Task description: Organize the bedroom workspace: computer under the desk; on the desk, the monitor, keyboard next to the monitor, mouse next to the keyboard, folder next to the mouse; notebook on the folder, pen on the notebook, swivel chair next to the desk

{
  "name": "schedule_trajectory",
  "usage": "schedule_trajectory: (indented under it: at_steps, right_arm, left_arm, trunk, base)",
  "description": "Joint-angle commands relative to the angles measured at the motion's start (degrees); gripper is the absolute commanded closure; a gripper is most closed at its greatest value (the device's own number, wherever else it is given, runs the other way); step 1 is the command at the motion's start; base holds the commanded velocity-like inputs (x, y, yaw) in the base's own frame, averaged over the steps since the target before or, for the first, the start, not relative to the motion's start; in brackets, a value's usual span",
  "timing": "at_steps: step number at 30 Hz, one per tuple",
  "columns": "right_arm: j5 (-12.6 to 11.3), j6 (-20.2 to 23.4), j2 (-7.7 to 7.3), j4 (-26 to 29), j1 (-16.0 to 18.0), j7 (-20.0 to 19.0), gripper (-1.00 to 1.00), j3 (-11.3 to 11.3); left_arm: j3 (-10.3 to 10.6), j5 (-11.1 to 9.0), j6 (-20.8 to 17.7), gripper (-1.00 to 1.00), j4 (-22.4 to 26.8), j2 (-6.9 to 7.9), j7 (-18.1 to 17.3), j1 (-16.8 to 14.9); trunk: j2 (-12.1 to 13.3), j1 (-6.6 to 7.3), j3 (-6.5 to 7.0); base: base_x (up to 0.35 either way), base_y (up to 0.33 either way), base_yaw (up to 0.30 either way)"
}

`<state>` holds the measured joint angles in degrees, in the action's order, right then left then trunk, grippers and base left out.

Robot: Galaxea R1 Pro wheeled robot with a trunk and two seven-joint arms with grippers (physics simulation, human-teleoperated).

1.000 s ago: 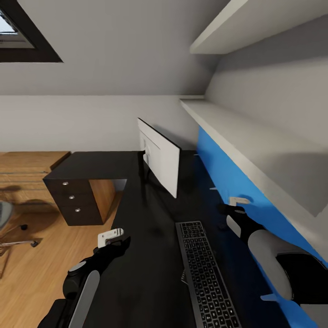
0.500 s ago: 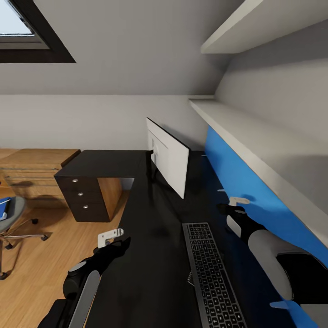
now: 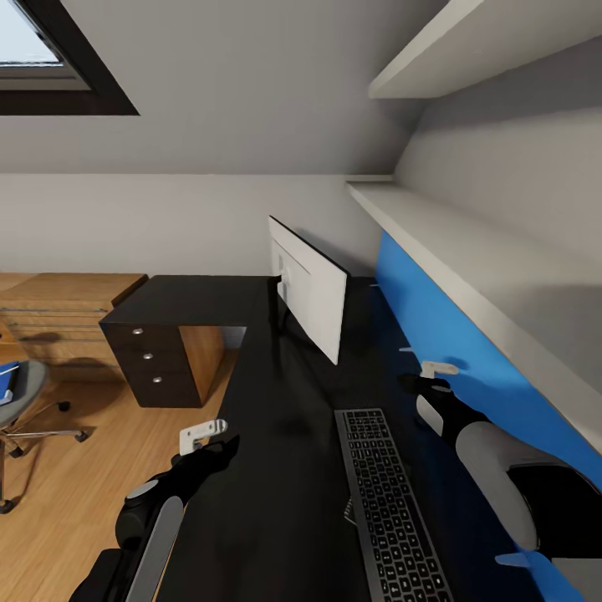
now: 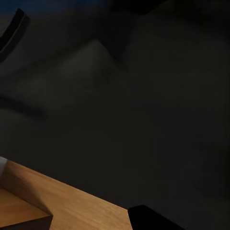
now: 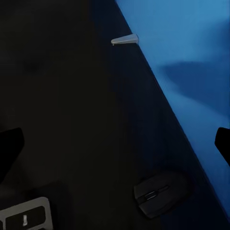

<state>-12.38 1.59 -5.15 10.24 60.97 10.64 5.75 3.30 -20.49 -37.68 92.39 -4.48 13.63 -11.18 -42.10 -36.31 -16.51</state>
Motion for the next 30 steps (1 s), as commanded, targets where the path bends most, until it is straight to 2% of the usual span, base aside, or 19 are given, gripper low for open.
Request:
schedule_trajectory:
  at_steps: [1, 10, 30]
  right_arm:
    - [-0.54, 0.17, -0.03, 0.07, 0.03, 0.26, -1.00, 0.49]
    - [-0.54, 0.18, -0.03, 0.11, 0.03, 0.32, -1.00, 0.49]
    - [-0.54, 0.06, 0.05, 0.19, 0.03, 0.35, -1.00, 0.52]
  left_arm:
    - [0.04, -0.61, -0.20, -1.00, 0.07, 0.00, 0.52, -0.05]
    - [0.08, -0.61, -0.20, -1.00, 0.07, 0.00, 0.52, -0.05]
    - [0.04, -0.61, -0.20, -1.00, 0.07, 0.00, 0.52, -0.05]
  trunk:
    - [-0.07, -0.01, -0.08]
    - [-0.07, -0.01, -0.08]
    - [-0.07, -0.01, -0.08]
  base:
    - [0.000, 0.000, 0.000]
    - [0.122, 0.000, 0.000]
    - [0.007, 0.000, 0.000]
